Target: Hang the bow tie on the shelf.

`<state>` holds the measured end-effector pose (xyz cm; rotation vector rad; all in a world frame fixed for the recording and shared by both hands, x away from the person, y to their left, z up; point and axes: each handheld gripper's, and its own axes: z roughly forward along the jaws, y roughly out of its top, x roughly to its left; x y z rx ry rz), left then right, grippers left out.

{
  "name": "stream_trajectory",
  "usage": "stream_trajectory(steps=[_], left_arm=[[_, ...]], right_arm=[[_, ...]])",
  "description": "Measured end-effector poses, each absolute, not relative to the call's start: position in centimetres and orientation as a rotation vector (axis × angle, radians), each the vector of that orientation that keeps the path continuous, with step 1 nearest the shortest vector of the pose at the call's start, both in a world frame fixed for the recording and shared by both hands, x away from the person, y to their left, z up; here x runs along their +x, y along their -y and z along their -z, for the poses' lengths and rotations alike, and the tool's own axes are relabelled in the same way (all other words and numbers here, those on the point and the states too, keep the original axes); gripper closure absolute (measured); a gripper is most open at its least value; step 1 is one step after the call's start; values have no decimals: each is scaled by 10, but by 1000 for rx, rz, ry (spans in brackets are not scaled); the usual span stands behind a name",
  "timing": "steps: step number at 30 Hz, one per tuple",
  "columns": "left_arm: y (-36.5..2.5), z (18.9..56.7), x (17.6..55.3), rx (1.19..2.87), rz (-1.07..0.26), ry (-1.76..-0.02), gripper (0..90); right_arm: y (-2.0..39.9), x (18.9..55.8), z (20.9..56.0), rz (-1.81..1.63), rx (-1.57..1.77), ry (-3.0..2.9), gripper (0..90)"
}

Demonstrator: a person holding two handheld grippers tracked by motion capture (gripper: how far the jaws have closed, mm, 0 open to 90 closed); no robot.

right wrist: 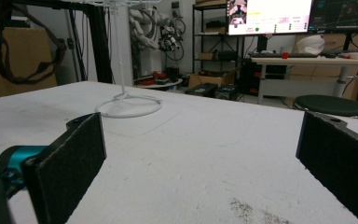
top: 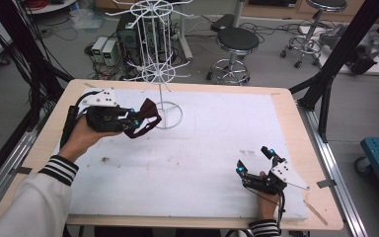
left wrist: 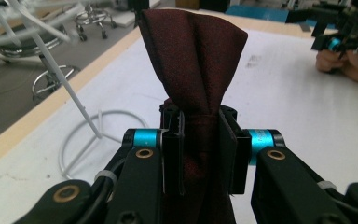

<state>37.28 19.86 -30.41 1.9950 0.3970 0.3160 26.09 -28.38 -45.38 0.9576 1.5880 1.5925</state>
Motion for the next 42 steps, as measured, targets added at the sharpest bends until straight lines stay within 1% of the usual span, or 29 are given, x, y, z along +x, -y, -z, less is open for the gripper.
stream_trajectory(steps=[8,25,42], left_arm=[[-203,290,374,1943,-341,-413,737],[-206,268,386,1905,-382,-436,737],[-209,264,404,1851,-419,-513,737]], right_arm=[[284,261,454,-1593,957,-1588,7],[284,261,454,-1594,958,-1588,7],[284,261,454,-1600,960,-1586,7]])
